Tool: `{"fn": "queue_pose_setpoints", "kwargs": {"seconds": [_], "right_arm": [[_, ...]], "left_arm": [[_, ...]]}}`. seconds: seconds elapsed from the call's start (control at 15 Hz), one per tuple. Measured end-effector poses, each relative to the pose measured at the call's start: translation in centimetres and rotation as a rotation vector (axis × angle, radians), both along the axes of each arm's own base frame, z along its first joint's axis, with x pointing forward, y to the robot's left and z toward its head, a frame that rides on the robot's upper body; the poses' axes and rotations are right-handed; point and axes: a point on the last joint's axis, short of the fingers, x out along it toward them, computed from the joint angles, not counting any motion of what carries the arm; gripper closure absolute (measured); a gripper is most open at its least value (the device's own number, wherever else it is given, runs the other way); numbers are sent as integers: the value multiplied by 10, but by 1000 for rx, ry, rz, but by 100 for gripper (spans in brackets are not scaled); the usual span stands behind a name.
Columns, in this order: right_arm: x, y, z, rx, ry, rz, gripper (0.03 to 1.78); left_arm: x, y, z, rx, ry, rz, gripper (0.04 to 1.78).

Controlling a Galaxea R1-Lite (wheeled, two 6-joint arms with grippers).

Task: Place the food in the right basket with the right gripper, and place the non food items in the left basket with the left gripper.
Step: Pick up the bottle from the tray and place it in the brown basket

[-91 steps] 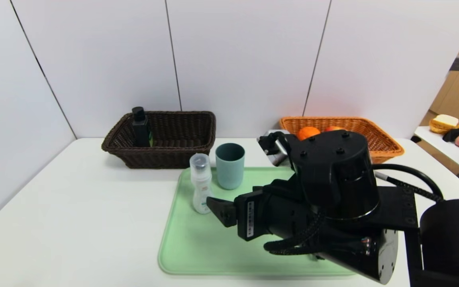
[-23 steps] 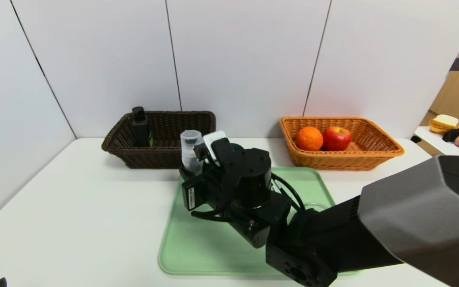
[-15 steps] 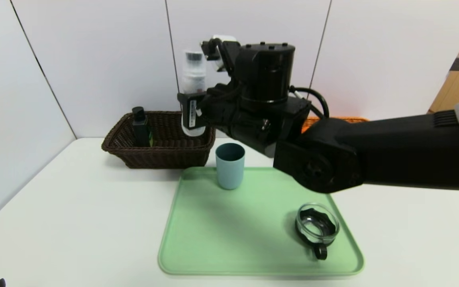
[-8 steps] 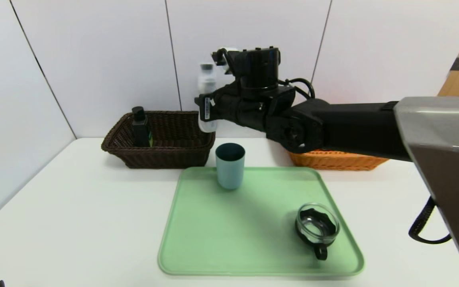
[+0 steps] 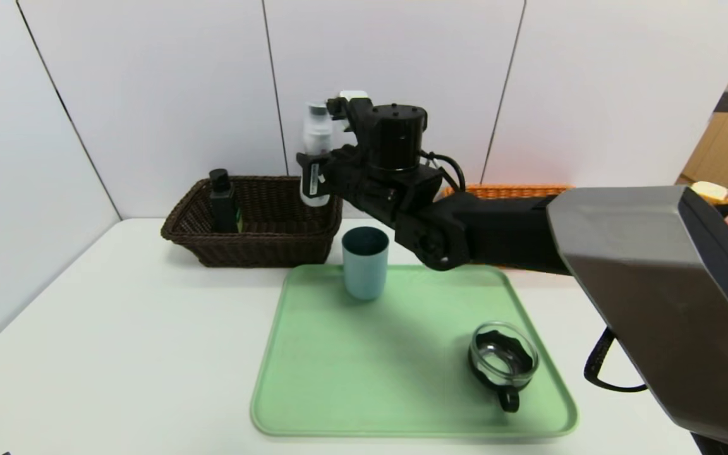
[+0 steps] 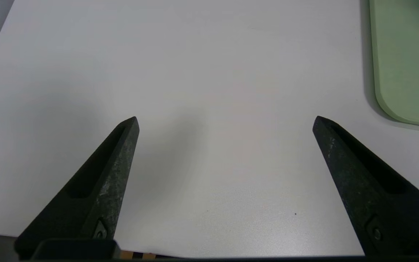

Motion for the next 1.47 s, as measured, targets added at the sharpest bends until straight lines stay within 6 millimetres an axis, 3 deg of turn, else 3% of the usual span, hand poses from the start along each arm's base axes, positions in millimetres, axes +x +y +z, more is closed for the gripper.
{"fn": "queue_pose_setpoints", "kwargs": {"seconds": [0.53,0.93,1.2,1.47], "right_arm": [[14,11,-32,42,-26,1,124],[20,10,-44,21,-4,-3,124],[23,8,-48,15,-1,-6,76],[22,5,-39,25,-12,-9,50]], "left_arm": [[1,0,-1,20,14,-9,13],[3,-1,-3,21,28,-12,13],[4,-1,-3,21,29,-13,13],[6,-1,2,23,14,-12,13]]}}
